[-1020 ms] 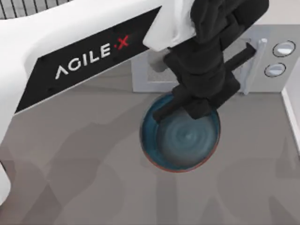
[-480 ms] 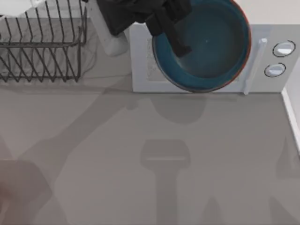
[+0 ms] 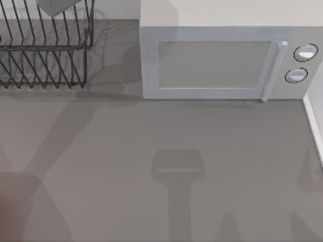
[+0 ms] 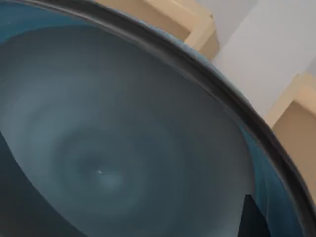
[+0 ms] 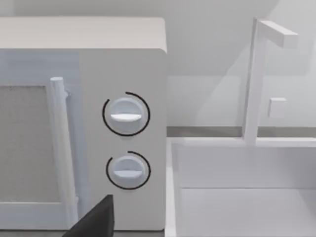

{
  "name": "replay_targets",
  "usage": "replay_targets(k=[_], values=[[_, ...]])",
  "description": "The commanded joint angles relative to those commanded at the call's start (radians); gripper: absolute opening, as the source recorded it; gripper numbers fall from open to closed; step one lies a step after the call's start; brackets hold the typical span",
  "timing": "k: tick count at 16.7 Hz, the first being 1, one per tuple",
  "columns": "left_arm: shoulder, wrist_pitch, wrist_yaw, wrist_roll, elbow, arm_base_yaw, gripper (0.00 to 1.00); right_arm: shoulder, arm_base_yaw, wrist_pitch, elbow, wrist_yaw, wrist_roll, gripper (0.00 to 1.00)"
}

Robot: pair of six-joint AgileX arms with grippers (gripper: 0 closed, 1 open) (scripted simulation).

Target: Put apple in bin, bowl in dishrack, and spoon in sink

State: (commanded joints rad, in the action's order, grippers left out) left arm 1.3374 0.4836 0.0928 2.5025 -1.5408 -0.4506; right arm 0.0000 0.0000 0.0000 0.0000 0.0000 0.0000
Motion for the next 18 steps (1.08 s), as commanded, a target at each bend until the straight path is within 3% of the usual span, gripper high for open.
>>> replay_targets(k=[6,11,15,18], values=[[-0.196,-0.151,0.04,-0.916,0.158,0.215,0.0,0.0,0.0,0.0,0.0,0.0,0.0,1.0],[-0.311,-0.216,0.069,-1.592,0.271,0.382,0.0,0.0,0.0,0.0,0.0,0.0,0.0,1.0],[-0.377,-0.242,0.09,-2.03,0.343,0.496,0.0,0.0,0.0,0.0,0.0,0.0,0.0,1.0],[-0.413,-0.253,0.103,-2.268,0.382,0.563,0.0,0.0,0.0,0.0,0.0,0.0,0.0,1.0]])
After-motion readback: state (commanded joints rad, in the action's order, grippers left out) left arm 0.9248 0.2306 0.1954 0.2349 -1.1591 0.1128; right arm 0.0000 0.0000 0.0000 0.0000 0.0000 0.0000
